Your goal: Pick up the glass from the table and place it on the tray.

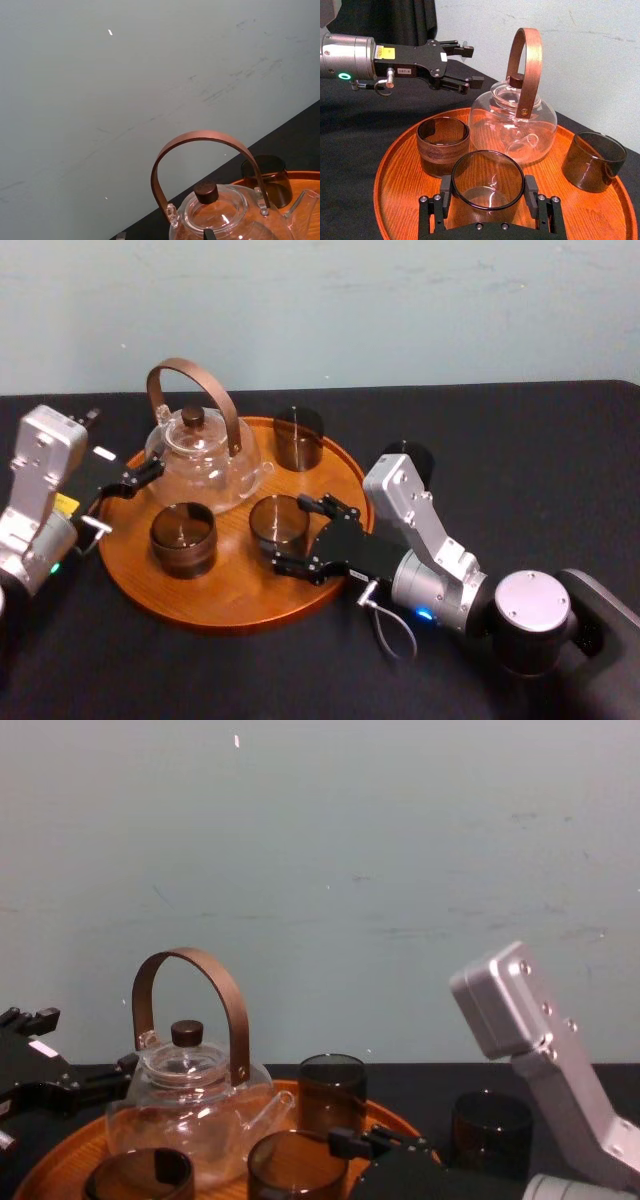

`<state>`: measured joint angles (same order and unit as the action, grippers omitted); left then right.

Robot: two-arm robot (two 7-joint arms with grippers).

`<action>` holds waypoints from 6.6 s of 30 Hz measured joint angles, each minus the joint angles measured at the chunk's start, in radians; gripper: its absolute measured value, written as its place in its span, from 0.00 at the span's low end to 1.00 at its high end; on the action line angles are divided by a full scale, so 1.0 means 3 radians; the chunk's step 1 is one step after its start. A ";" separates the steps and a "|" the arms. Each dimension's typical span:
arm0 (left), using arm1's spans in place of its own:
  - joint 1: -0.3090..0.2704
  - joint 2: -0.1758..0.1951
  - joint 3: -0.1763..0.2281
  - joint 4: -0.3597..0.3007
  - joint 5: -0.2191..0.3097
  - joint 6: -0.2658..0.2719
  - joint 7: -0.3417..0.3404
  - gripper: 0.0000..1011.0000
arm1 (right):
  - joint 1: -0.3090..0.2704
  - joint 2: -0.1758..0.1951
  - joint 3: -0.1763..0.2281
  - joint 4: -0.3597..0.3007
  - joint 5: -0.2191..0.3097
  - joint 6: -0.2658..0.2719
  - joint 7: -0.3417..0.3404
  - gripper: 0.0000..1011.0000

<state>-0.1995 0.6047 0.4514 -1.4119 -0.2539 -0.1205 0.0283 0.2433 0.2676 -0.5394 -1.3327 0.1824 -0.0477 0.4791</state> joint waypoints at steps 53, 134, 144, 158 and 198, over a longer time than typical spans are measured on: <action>0.0000 0.0000 0.0000 0.0000 0.0000 0.0000 0.0000 0.99 | -0.0140 0.0116 0.0103 -0.0286 0.0010 -0.0033 -0.0082 0.99; 0.0000 0.0000 0.0000 0.0000 0.0000 0.0000 0.0000 0.99 | -0.0760 0.0477 0.1087 -0.0461 0.0378 -0.0116 -0.0292 0.99; 0.0000 0.0000 0.0000 0.0000 0.0000 0.0000 0.0000 0.99 | -0.0496 0.0406 0.1003 -0.0170 0.0356 -0.0088 -0.0259 0.99; 0.0000 0.0000 0.0000 0.0000 0.0000 0.0000 0.0000 0.99 | -0.0162 0.0321 0.0857 0.0183 0.0238 -0.0016 -0.0240 0.99; 0.0000 0.0000 0.0000 0.0000 0.0000 0.0000 0.0000 0.99 | 0.0393 0.0098 0.0656 0.0860 0.0066 -0.0083 -0.0149 0.99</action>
<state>-0.1995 0.6047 0.4514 -1.4119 -0.2539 -0.1205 0.0283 0.3613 0.2970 -0.3425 -1.0748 0.2022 -0.0727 0.4345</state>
